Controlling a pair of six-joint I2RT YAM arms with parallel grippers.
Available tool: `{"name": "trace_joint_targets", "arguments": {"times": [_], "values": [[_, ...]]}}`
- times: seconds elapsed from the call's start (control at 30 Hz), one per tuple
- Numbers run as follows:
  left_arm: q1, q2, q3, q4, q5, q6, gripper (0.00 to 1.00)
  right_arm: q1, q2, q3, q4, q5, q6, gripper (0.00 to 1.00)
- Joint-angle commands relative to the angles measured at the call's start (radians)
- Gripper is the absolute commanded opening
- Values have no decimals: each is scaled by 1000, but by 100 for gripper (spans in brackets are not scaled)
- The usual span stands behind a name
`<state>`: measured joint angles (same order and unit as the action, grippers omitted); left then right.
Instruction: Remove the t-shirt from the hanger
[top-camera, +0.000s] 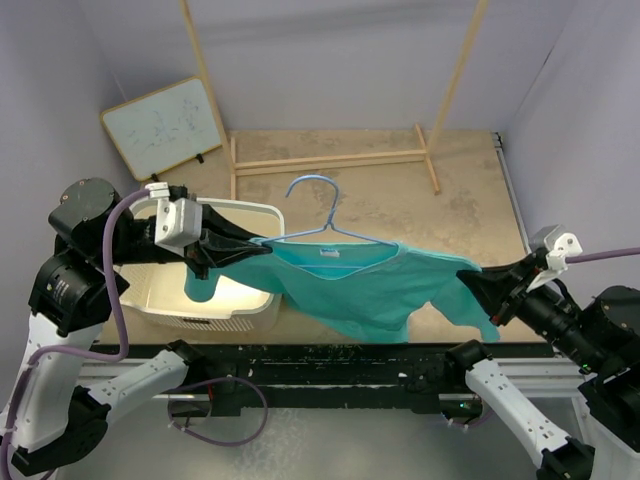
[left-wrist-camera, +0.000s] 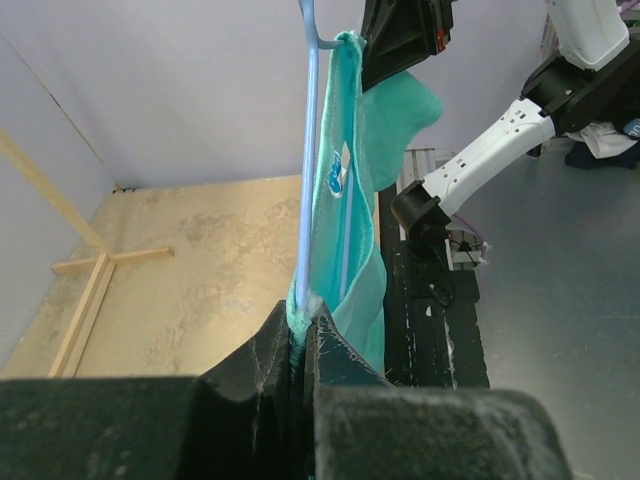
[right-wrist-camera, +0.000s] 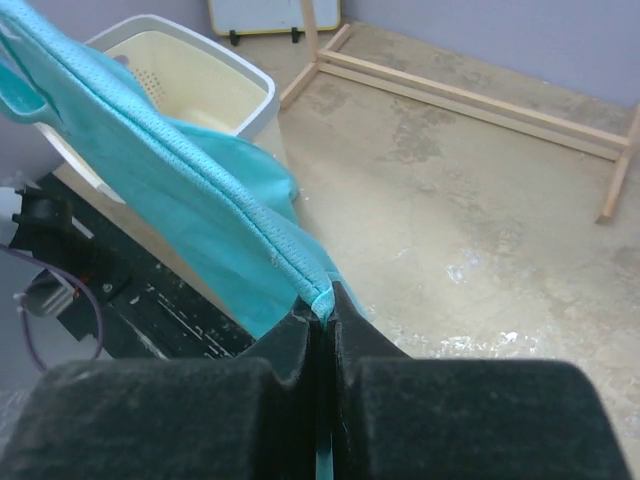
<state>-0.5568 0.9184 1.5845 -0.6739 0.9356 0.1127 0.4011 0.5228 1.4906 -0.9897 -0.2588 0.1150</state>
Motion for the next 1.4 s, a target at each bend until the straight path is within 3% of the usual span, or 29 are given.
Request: {"name": "trace_joint_targets", "arguments": {"times": [0.0, 0.2, 0.43, 0.83, 0.97, 1.17, 1.37], "values": [[5, -15, 36, 62, -70, -11, 0, 28, -51, 10, 19, 137, 21, 0], [5, -64, 2, 36, -129, -4, 0, 32, 14, -9, -60, 758, 216, 0], [5, -170, -34, -23, -204, -3, 0, 37, 78, -46, -103, 1029, 396, 0], [5, -315, 3, -153, -267, -8, 0, 39, 157, -78, -85, 1085, 433, 0], [3, -352, 22, -155, -208, -32, 0, 38, 162, -93, -53, 1039, 432, 0], [4, -362, 25, -88, -136, -80, 0, 38, 203, -155, 30, 843, 404, 0], [3, -335, 42, -85, -251, -86, 0, 38, 172, -226, 53, 823, 406, 0]]}}
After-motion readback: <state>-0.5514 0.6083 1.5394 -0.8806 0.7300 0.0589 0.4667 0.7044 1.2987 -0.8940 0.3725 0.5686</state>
